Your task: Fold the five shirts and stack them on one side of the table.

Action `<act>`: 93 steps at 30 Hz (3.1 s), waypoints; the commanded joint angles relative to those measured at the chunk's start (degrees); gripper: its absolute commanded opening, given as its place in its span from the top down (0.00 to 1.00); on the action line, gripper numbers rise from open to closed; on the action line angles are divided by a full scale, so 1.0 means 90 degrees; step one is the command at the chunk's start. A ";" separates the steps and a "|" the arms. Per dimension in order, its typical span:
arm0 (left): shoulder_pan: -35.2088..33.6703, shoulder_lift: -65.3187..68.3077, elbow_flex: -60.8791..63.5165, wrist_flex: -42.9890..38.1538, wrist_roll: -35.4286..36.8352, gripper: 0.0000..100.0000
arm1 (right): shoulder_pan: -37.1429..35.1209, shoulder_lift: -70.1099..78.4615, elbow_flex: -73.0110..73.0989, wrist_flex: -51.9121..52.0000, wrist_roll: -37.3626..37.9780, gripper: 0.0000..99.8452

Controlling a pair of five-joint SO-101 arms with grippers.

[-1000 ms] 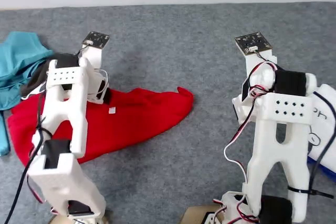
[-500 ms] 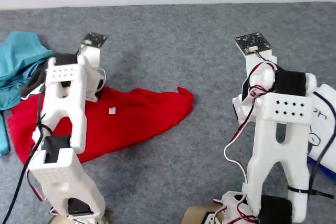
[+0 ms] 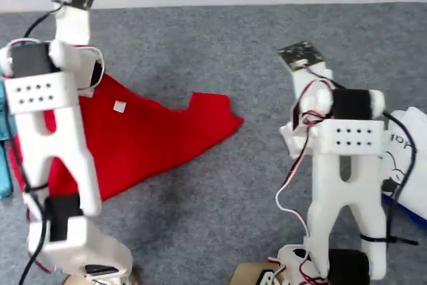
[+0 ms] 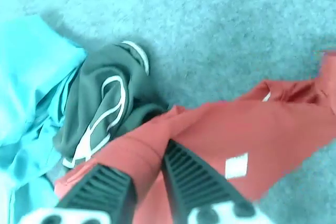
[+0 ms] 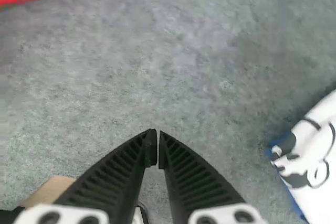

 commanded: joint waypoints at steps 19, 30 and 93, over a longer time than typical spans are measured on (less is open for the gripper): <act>-0.2452 -0.5880 0.6618 0.0156 -0.3223 1.00 | -0.1490 0.3609 -0.3038 -0.1070 -0.0215 0.98; -0.2716 -0.6007 0.7096 0.0147 -0.3370 1.00 | -0.2242 0.6393 -0.6183 -0.0679 -0.1328 0.83; -0.2686 -0.6007 0.7096 0.0147 -0.3136 1.00 | -0.3023 0.9109 -0.8752 0.0190 -0.0703 0.84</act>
